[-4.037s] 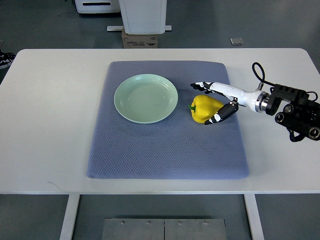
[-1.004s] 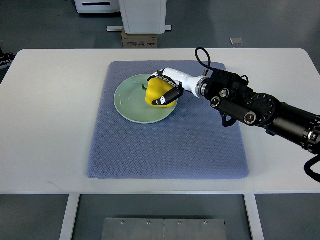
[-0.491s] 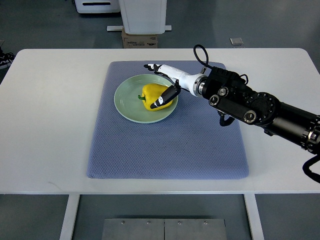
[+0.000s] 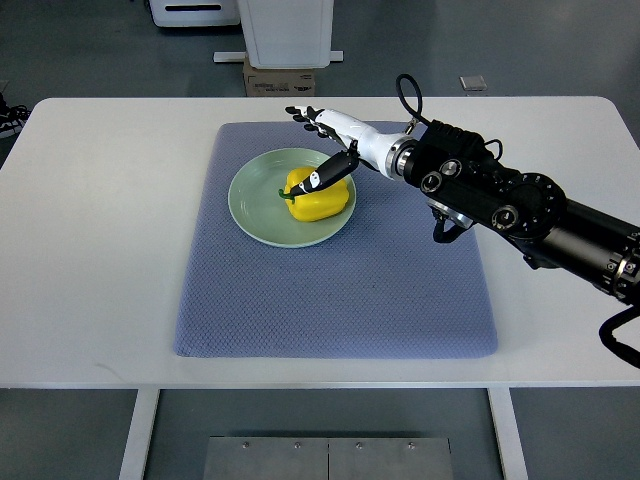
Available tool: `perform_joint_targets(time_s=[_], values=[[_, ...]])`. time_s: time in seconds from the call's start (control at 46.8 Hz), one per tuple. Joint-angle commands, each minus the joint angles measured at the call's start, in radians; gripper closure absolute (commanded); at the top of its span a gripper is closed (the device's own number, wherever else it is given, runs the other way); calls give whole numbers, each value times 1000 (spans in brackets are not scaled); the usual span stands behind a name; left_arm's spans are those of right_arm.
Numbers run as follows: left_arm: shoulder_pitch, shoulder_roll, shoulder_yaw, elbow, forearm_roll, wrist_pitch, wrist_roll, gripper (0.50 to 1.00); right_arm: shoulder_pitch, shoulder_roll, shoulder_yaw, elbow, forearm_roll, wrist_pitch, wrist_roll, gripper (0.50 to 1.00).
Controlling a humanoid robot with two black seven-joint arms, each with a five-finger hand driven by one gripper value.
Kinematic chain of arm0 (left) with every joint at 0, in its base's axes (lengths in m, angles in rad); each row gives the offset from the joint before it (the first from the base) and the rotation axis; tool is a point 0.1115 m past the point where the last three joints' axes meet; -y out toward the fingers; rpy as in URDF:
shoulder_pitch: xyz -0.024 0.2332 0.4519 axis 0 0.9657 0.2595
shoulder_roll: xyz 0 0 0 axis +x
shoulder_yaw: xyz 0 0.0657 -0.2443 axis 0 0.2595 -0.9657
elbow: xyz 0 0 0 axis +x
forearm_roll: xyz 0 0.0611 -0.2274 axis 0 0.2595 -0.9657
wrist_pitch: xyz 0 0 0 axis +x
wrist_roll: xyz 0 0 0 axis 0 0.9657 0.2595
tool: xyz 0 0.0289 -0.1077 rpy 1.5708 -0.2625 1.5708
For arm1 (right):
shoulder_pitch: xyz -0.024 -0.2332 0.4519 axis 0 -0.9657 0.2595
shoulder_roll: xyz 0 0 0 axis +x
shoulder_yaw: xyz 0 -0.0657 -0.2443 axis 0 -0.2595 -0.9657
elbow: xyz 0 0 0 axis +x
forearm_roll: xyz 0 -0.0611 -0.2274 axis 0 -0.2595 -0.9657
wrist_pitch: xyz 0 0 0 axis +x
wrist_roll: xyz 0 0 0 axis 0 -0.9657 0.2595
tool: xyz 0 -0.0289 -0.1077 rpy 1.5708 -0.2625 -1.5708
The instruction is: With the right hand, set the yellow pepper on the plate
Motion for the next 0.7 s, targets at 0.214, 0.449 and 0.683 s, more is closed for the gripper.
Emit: perform_joint_targets(time_s=[0.214,0.449,0.683], values=[[0,0,0,0,0,0,0,500,-56,-69,96,2,94,-2,4,500],[0,0,0,0,0,0,0,500,-145,-133,237,-1,129,-3,31,500],[0,0,0,0,0,0,0,500,-225,-163,311,-6,206,-66,84,500]])
